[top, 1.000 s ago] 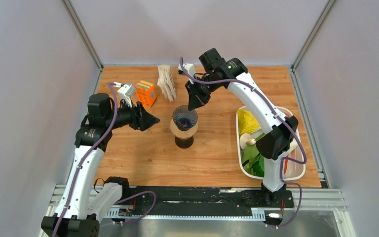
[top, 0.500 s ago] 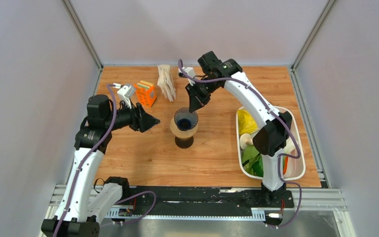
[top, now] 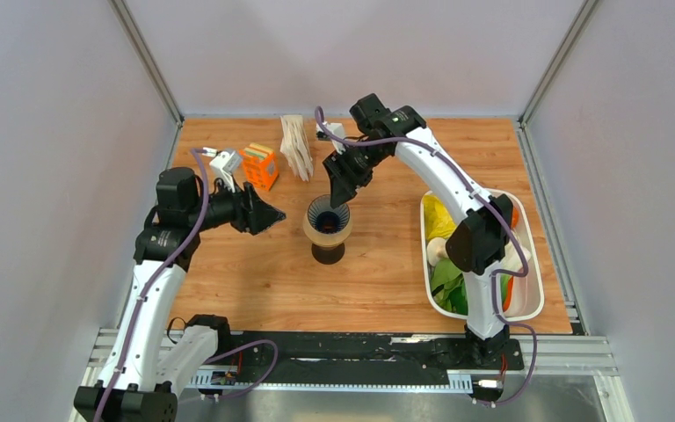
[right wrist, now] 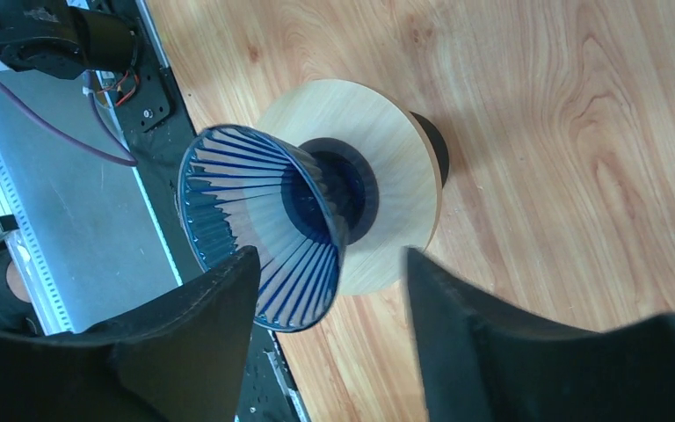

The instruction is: Place the coffee filter in the dripper

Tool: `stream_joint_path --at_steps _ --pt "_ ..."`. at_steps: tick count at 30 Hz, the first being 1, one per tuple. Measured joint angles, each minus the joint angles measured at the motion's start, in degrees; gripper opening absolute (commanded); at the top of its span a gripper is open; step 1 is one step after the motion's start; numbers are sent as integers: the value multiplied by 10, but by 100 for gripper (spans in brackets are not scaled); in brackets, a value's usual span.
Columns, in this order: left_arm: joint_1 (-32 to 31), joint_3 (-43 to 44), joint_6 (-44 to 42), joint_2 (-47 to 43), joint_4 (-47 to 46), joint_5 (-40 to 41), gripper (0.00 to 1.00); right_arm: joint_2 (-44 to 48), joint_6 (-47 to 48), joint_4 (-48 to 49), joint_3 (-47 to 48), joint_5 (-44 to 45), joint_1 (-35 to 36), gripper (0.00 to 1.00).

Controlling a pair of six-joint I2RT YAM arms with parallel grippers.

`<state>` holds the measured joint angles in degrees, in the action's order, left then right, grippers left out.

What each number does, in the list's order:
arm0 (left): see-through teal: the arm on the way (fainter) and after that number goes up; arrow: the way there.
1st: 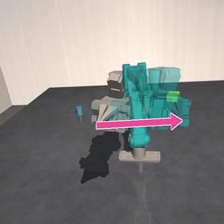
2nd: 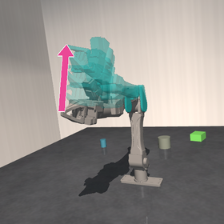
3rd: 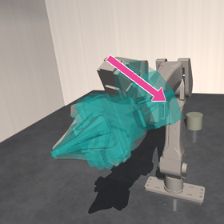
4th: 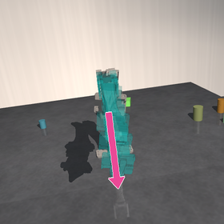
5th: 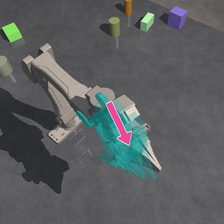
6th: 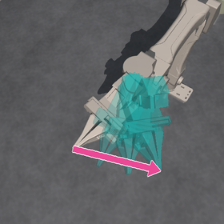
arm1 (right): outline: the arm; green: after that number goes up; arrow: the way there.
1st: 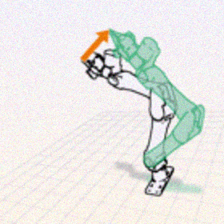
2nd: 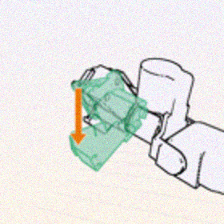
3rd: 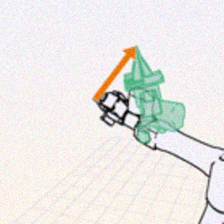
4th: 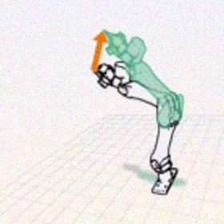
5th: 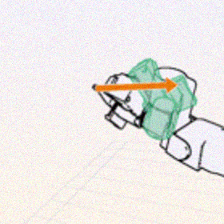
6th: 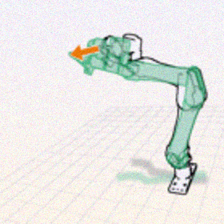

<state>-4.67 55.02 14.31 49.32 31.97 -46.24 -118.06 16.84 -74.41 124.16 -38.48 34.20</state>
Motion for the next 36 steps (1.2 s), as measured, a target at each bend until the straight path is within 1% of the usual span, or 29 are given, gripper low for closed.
stream_joint_path --at_steps 5,9,10,14,16,17,19,24,31,36 --pt "1 0 -3 10 4 -3 70 1 2 0 17 -12 -9 67" --pt "2 10 -23 32 22 -16 69 14 11 2 4 -27 -30 66" --pt "2 15 -31 39 29 -18 69 26 16 6 -11 -29 -38 66" --pt "-2 45 -57 75 46 -24 67 112 27 41 -125 -38 -68 63" --pt "-11 54 -64 93 49 -21 66 158 25 65 -183 -42 -76 62" --pt "-19 58 -68 103 50 -19 65 176 20 78 -205 -44 -76 60" --pt "-39 62 -71 121 50 -12 65 194 9 101 -228 -48 -73 57" --pt "-73 62 -69 155 43 4 64 200 -43 174 -272 -58 -68 51" --pt "-80 73 -56 193 22 9 56 196 -100 225 -287 -61 -68 46" --pt "-82 73 -30 209 -2 5 53 196 -121 252 -294 -63 -63 42"
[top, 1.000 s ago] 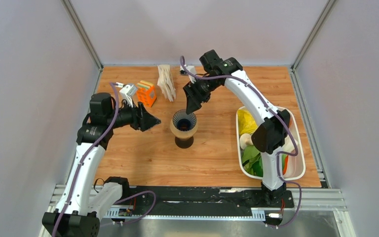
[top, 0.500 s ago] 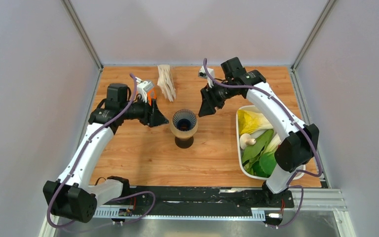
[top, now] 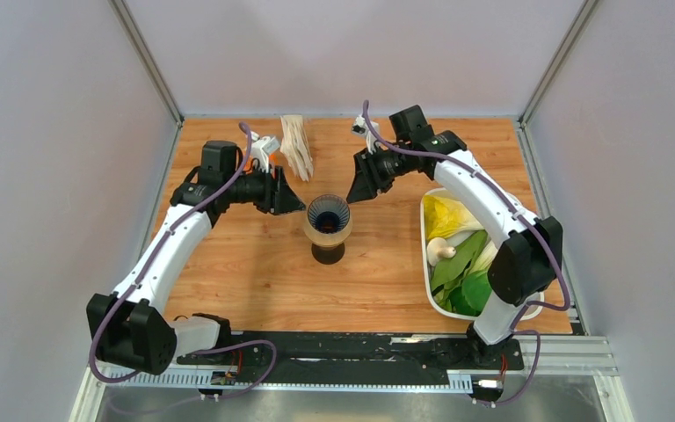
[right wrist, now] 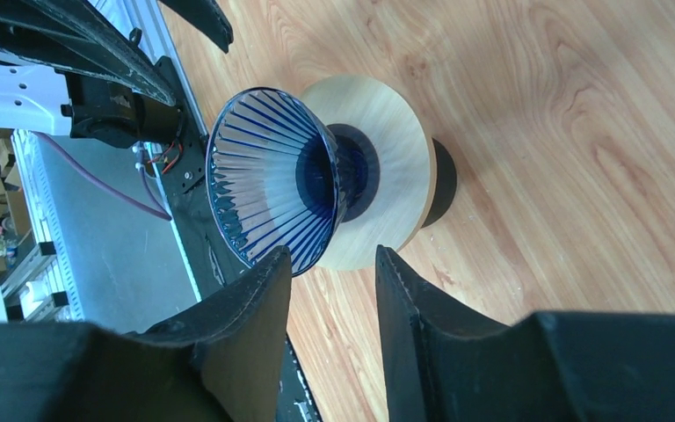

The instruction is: Place the coffee filter in the dripper

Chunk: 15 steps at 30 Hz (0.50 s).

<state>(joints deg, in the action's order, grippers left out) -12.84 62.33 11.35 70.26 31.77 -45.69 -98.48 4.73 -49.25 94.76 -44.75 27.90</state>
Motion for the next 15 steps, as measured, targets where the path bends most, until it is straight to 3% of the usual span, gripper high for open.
stream_joint_path --at_steps 15 --pt "-10 -12 47 22 -48 -12 48 -7 -32 26 -25 -4 17 34"
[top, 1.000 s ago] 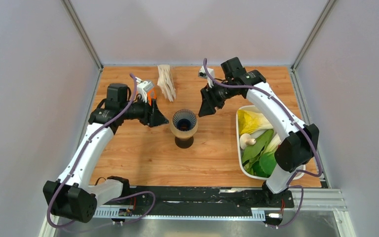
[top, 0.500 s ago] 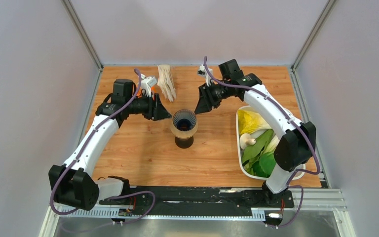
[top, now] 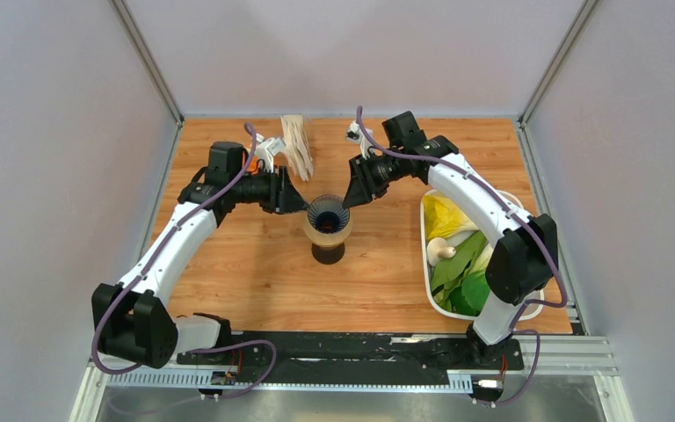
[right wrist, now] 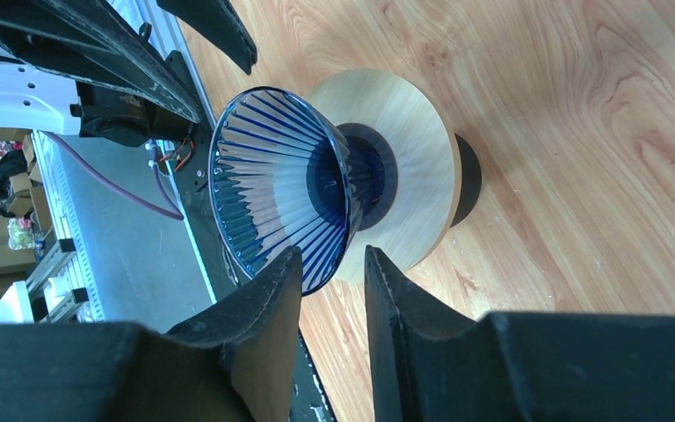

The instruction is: Place the coffee filter in the dripper

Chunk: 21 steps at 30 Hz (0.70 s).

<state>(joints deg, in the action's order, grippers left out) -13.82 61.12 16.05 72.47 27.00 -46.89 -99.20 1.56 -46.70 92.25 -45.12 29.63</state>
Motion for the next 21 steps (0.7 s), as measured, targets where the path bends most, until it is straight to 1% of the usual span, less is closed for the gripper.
stream_joint_path --at_steps 11,19,21 --pt "-9 -9 10 18 -6 -1 44 -2 -11 5 -6 0 9 29" --pt "-12 -7 17 37 -7 -2 43 -5 -24 8 -6 1 11 29" --pt "-12 -7 17 40 -7 -2 41 -12 -28 9 -6 2 11 27"
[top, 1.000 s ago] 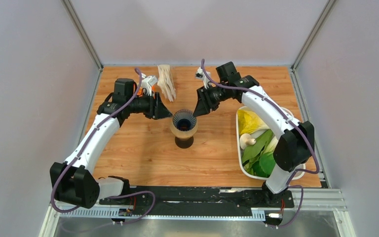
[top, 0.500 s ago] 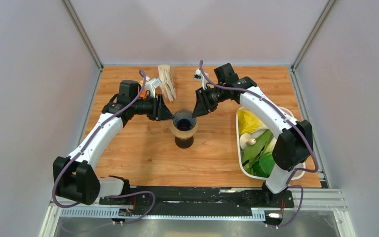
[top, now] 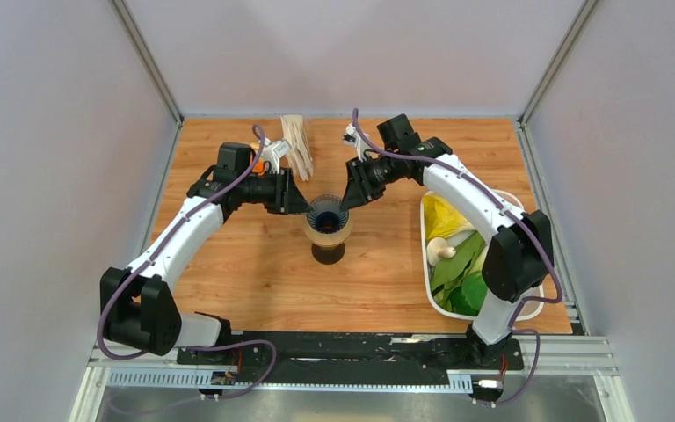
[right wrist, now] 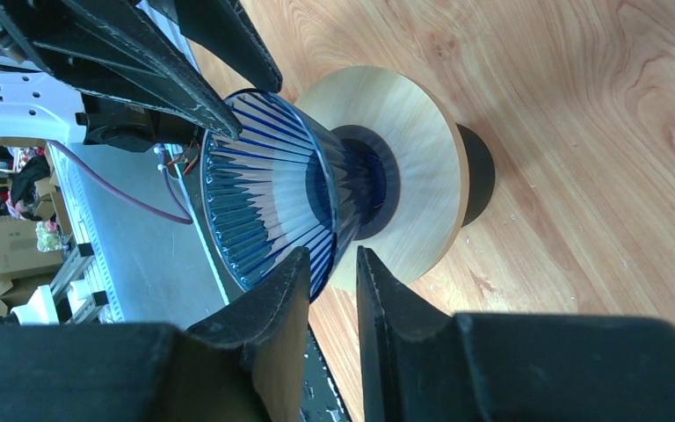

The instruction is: Place the coffee filter in the dripper

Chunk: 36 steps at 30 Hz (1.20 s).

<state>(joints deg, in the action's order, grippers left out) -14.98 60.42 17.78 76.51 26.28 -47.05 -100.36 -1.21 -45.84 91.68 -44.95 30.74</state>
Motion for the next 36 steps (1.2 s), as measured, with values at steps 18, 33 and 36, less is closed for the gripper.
stream_joint_path --at_steps 18,33,36 --pt "-1 28 24 23 2 -11 31 -18 -33 11 2 25 6 3" --pt "-2 38 26 27 21 -5 4 -20 -40 6 12 51 16 0" --pt "-2 39 23 27 27 -2 0 -20 -38 1 17 63 21 0"
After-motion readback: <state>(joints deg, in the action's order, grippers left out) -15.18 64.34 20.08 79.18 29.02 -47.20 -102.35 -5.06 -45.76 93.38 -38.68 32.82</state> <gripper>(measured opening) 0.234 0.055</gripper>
